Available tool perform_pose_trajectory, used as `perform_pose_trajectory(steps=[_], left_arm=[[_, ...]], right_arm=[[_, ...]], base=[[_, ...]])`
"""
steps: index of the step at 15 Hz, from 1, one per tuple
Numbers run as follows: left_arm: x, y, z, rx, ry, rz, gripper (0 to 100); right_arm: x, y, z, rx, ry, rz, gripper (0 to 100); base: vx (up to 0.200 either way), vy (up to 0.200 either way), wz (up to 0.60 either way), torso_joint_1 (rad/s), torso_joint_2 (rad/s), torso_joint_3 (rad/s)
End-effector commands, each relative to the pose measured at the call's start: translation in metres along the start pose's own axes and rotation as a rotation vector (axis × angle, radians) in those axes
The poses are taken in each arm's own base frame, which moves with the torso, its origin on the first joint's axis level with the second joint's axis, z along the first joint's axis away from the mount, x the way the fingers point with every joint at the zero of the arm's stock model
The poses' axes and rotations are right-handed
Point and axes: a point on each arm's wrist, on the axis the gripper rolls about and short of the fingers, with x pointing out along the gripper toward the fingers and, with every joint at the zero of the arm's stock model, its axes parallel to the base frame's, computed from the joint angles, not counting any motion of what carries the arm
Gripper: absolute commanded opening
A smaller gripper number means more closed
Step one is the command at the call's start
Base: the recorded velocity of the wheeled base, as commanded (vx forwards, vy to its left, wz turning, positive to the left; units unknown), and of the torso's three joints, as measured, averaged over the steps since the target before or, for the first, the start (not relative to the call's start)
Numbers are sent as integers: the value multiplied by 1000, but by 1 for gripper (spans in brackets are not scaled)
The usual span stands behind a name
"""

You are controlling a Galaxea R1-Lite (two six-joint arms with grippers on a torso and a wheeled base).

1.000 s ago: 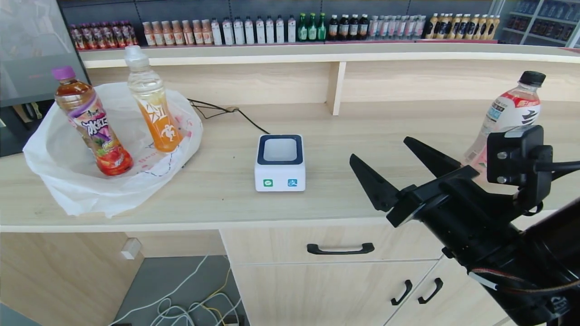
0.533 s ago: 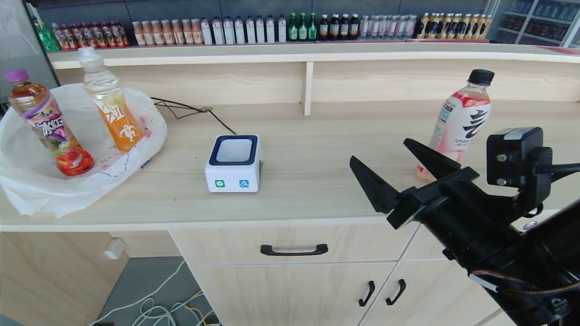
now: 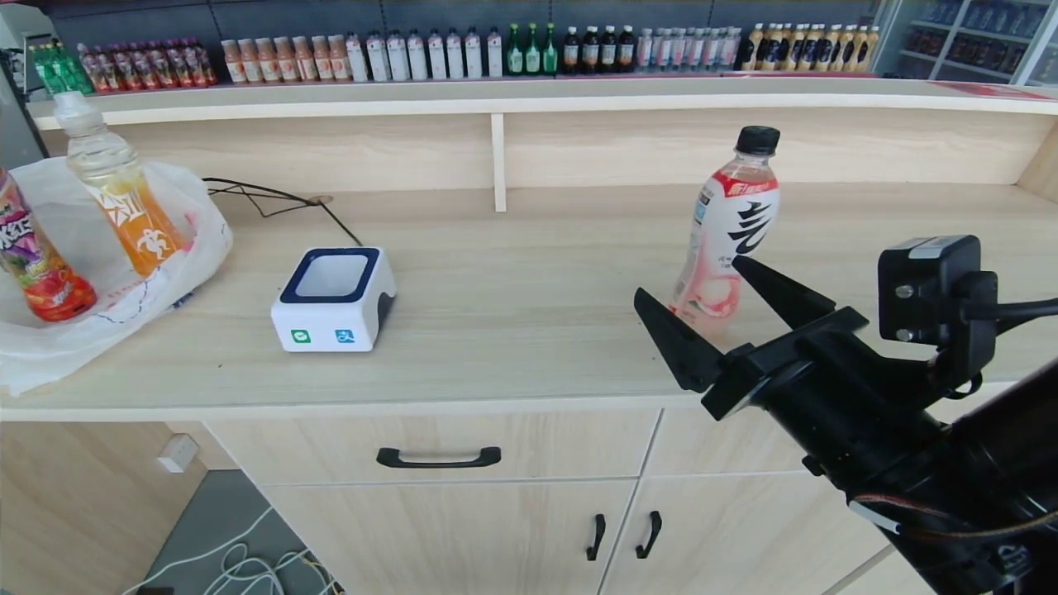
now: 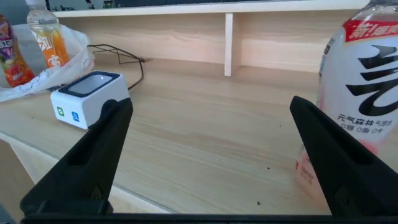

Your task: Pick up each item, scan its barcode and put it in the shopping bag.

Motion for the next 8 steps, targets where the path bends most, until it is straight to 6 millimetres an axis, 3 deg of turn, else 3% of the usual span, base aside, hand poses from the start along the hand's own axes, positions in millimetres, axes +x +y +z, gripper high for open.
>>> perform_pose_trajectory(steps=[1, 8], left_arm=[[0, 0, 0, -1, -1, 0, 100], [0, 0, 0, 1, -1, 0, 100]], right_arm=[[0, 0, -3, -2, 10, 2, 100], [1, 0, -11, -16, 39, -5, 100]], base=[[0, 0, 0, 0, 0, 0], [0, 0, 0, 0, 0, 0]])
